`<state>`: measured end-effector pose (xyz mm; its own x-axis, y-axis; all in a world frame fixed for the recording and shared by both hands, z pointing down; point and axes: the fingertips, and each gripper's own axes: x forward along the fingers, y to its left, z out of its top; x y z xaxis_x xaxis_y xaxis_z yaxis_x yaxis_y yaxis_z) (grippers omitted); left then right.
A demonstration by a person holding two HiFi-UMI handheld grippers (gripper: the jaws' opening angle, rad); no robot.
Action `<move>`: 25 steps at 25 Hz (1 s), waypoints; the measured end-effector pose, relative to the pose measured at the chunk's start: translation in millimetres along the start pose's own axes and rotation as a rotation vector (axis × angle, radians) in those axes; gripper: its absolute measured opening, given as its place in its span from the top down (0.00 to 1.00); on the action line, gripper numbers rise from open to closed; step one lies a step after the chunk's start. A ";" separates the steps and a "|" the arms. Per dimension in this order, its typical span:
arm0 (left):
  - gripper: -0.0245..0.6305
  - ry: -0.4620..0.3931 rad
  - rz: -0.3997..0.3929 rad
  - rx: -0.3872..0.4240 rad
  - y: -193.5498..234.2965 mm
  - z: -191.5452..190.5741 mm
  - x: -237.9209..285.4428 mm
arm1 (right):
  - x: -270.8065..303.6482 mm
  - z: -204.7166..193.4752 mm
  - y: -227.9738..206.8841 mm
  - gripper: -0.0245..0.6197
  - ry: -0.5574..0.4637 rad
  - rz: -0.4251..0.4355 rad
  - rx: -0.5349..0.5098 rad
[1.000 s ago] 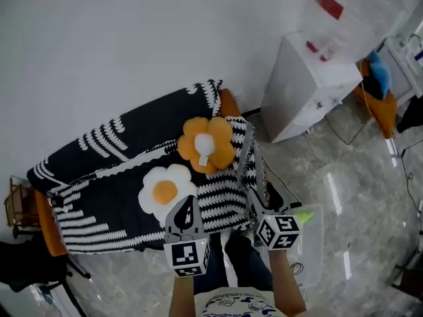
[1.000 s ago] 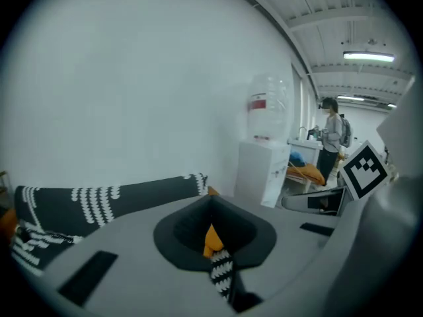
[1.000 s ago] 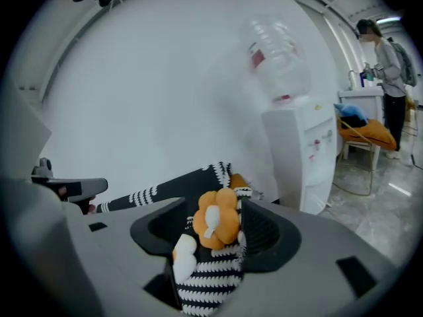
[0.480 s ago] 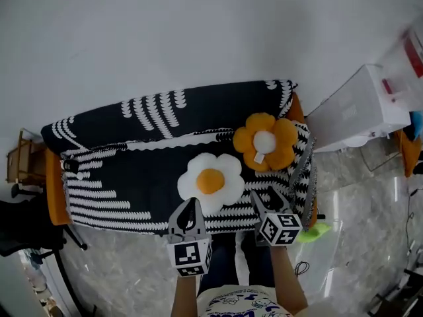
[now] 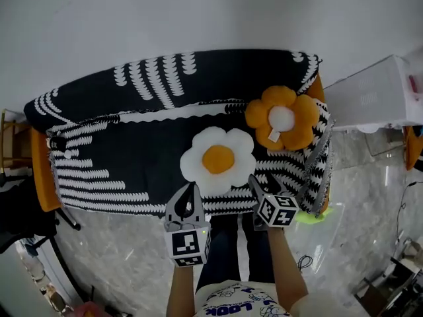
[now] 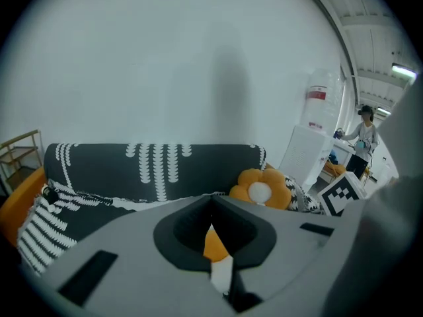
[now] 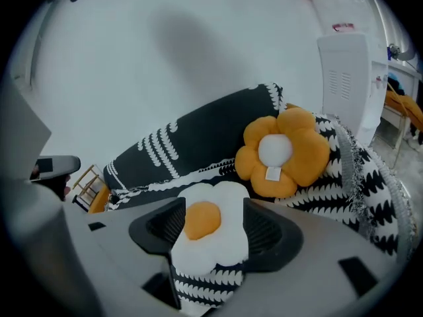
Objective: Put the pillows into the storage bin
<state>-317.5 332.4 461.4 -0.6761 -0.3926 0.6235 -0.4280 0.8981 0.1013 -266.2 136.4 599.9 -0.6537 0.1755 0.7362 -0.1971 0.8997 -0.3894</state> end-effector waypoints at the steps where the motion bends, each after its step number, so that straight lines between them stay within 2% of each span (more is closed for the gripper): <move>1: 0.94 0.012 -0.001 -0.004 2.5 -7.8 4.1 | 7.9 -6.8 -2.8 0.51 0.015 -0.004 0.006; 10: 0.94 0.119 0.010 -0.062 16.0 -83.8 28.3 | 70.0 -76.8 -31.3 0.41 0.141 -0.026 0.068; 16: 0.94 0.185 0.009 -0.086 15.8 -130.0 38.0 | 102.7 -114.3 -48.1 0.39 0.206 -0.036 0.073; 25: 0.94 0.234 -0.004 -0.098 9.9 -160.5 49.1 | 138.5 -152.4 -63.2 0.39 0.278 -0.030 0.105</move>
<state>-258.7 353.9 617.5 -0.5129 -0.3496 0.7840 -0.3622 0.9162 0.1715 -232.9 164.8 810.9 -0.4236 0.2652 0.8662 -0.2978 0.8623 -0.4097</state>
